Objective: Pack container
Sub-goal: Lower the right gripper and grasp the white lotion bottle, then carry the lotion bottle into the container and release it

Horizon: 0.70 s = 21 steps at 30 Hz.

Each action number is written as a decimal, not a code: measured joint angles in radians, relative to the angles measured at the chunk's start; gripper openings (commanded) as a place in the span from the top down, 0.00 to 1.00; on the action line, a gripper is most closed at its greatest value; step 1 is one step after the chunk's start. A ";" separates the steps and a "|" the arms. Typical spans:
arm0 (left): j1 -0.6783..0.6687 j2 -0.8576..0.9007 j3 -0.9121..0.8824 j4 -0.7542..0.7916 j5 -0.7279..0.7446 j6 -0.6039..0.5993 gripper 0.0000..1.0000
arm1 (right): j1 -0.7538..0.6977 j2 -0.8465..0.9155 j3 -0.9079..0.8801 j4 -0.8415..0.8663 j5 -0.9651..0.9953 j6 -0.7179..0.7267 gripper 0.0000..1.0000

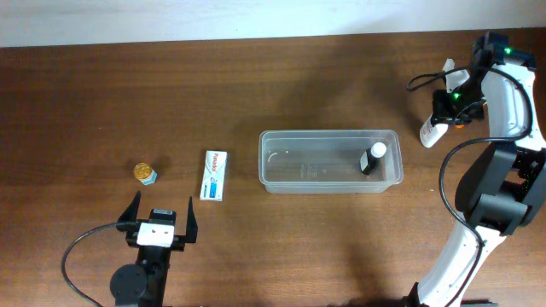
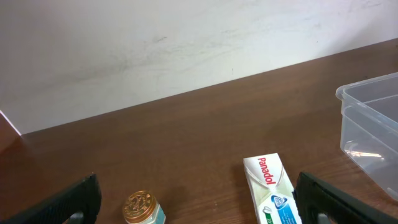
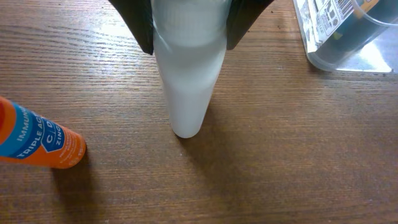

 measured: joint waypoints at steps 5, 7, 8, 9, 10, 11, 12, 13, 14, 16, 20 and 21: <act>0.000 0.000 0.000 0.000 0.000 0.000 0.01 | 0.000 0.000 0.021 -0.083 -0.003 0.014 0.85; 0.000 0.000 0.000 0.000 0.000 0.000 0.01 | 0.000 0.001 0.060 -0.147 -0.005 0.029 0.85; 0.000 0.000 0.000 0.000 0.000 0.000 0.01 | 0.002 0.001 0.089 -0.176 -0.010 0.035 0.85; 0.000 0.000 0.000 0.000 0.000 0.000 0.01 | 0.002 0.001 0.116 -0.201 -0.013 0.042 0.85; 0.000 0.000 0.000 0.000 0.000 0.000 0.01 | 0.003 0.001 0.159 -0.234 -0.018 0.052 0.85; 0.000 0.000 0.000 0.000 0.000 0.000 0.01 | 0.004 0.000 0.183 -0.253 -0.021 0.055 0.85; 0.000 0.000 0.000 0.000 0.000 0.000 0.01 | 0.007 0.000 0.219 -0.284 -0.025 0.060 0.85; 0.000 0.000 0.000 0.000 0.000 0.000 0.01 | 0.011 -0.002 0.247 -0.312 -0.026 0.065 0.85; 0.000 0.000 0.000 0.000 0.000 0.000 0.01 | 0.017 -0.003 0.279 -0.346 -0.030 0.071 0.85; 0.000 0.000 0.000 0.000 0.000 0.000 0.00 | 0.032 -0.007 0.330 -0.404 -0.033 0.076 0.85; 0.000 0.000 0.000 0.000 0.000 0.000 0.01 | 0.087 -0.043 0.392 -0.436 -0.033 0.110 0.85; 0.000 0.000 0.000 0.000 0.000 0.000 0.01 | 0.103 -0.056 0.396 -0.438 -0.033 0.117 0.84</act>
